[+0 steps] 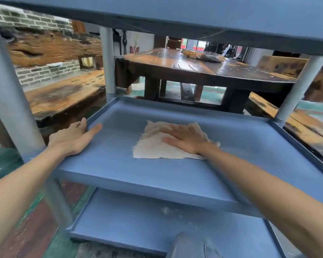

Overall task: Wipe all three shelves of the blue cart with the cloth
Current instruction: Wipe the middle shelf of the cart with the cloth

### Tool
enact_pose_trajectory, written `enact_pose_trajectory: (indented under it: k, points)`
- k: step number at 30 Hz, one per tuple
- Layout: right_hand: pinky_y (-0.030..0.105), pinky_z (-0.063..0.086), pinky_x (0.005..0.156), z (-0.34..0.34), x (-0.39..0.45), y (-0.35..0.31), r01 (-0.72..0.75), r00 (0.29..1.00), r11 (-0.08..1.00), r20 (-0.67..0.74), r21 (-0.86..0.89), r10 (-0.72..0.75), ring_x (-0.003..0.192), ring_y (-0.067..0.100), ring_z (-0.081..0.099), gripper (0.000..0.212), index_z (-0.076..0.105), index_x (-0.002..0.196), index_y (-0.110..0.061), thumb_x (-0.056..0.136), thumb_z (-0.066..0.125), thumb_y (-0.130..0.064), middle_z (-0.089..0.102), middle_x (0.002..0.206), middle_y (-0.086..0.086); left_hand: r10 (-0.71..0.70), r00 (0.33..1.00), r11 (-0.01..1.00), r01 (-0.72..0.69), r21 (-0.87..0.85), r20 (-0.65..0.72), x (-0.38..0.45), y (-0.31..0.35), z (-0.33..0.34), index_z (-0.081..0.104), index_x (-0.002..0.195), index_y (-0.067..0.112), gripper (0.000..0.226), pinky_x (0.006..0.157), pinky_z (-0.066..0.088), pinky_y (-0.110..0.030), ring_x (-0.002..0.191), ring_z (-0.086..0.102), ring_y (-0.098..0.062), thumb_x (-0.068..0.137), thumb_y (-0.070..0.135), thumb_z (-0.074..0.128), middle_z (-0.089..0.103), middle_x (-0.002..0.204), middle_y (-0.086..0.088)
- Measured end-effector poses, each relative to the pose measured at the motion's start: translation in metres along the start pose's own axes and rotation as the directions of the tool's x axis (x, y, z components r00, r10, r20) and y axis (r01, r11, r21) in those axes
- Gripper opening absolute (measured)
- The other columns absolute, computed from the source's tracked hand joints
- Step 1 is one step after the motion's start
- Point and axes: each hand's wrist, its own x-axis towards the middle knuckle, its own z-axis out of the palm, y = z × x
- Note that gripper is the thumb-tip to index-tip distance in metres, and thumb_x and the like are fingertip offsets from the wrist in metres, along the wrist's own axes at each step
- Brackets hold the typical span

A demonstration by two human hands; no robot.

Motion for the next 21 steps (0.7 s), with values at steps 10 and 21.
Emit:
enact_pose_trajectory:
  k: [10, 21]
  points:
    - [0.054, 0.001, 0.127, 0.021, -0.106, 0.030, -0.342, 0.937, 0.940, -0.070, 0.003, 0.342, 0.161, 0.028, 0.001, 0.070, -0.001, 0.160, -0.054, 0.096, 0.014, -0.078, 0.002, 0.175, -0.009, 0.326, 0.940, 0.918, -0.291, 0.270, -0.096, -0.016, 0.020, 0.014, 0.061, 0.136, 0.024, 0.061, 0.117, 0.028, -0.049, 0.151, 0.014, -0.035, 0.093, 0.060, 0.037, 0.025, 0.162, -0.018]
    - [0.022, 0.008, 0.127, -0.003, -0.159, -0.041, 0.025, 0.989, 0.847, 0.109, 0.531, -0.097, 0.155, -0.007, 0.013, 0.033, 0.049, 0.124, -0.077, 0.106, 0.027, -0.060, 0.029, 0.161, -0.036, 0.687, 0.663, 0.722, -0.668, -0.179, 0.297, -0.052, 0.197, 0.060, 0.033, 0.154, 0.021, 0.066, 0.121, 0.018, -0.034, 0.150, 0.026, -0.020, 0.100, 0.057, 0.036, 0.030, 0.162, 0.000]
